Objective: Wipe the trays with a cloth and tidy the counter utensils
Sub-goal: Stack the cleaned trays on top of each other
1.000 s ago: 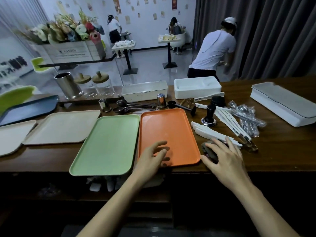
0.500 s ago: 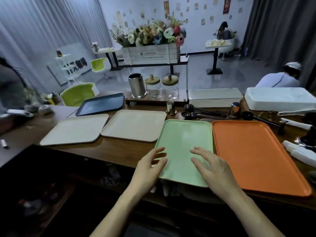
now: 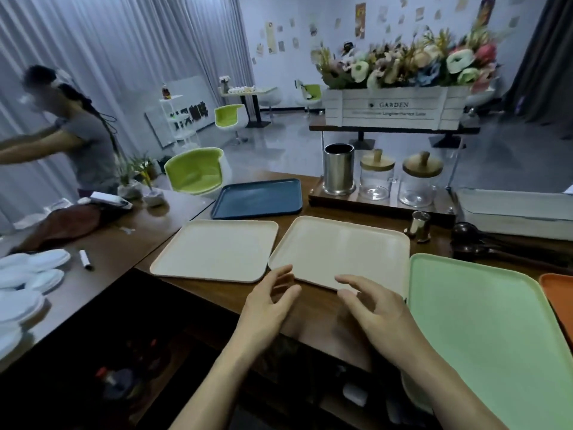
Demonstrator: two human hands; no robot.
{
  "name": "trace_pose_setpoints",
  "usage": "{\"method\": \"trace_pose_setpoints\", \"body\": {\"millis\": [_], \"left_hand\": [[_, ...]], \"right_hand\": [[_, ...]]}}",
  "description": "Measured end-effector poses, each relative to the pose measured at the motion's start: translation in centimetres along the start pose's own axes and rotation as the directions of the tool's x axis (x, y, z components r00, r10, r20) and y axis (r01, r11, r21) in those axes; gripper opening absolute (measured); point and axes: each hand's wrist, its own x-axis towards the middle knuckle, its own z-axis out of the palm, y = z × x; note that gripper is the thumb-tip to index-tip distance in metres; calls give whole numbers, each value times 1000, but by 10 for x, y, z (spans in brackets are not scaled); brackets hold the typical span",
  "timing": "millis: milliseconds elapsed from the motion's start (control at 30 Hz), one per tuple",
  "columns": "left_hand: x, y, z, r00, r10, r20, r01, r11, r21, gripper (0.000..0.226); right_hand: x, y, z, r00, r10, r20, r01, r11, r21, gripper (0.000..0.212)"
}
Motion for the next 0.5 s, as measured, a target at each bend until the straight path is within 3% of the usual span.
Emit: {"method": "trace_pose_setpoints", "body": {"millis": [233,500], "left_hand": [[70,-13,-55,989,-47,-138,58,996,73,47],[185,-49,-106,982,-21,-188,61,976,210,53]], "right_hand": [[122,-11,49,989,3,145,0,1000,-24,36],[239,-16,118,995,2,103,9,995,-104,42]]}}
